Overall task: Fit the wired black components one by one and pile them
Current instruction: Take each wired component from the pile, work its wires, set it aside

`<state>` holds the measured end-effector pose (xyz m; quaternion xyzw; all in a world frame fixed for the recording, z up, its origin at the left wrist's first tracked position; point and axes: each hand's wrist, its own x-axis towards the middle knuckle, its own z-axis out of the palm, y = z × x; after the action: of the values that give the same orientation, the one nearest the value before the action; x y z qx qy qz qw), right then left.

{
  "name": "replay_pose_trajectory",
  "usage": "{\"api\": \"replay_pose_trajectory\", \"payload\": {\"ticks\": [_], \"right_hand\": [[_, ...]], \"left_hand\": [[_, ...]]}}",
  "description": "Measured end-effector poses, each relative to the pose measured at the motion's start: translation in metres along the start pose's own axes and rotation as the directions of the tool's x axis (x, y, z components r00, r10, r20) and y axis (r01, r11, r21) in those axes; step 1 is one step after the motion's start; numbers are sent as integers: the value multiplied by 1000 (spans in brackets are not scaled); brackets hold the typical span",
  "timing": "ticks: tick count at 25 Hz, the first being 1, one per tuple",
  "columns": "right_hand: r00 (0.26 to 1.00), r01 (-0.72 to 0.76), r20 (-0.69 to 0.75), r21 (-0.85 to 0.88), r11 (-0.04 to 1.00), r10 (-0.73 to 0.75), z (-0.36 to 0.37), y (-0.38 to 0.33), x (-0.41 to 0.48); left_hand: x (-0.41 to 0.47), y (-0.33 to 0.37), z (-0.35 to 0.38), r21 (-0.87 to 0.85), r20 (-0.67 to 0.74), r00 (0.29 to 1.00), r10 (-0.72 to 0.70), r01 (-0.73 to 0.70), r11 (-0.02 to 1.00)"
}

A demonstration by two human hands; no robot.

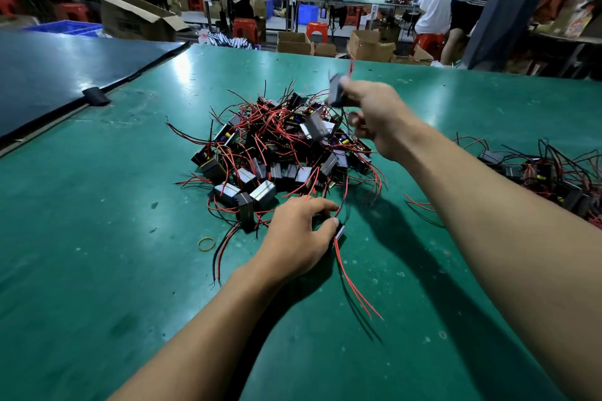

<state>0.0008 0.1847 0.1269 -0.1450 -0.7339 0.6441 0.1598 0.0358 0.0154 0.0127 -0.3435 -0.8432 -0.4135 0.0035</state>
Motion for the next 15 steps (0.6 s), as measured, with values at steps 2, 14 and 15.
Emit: {"api": "replay_pose_trajectory", "payload": {"ticks": [2,14,15], "right_hand": [[993,95,-11,-493,865,-115,-2,9,-2],[816,157,576,-298,941,46,-16,9,-29],[800,130,598,-268,955,59,-19,12,-32]], "left_hand": [[-1,0,1,-5,-5,1000,19,-19,1000],[2,-1,2,-412,-91,976,-198,144,900],[3,-1,1,-435,-83,974,-211,155,887]]}}
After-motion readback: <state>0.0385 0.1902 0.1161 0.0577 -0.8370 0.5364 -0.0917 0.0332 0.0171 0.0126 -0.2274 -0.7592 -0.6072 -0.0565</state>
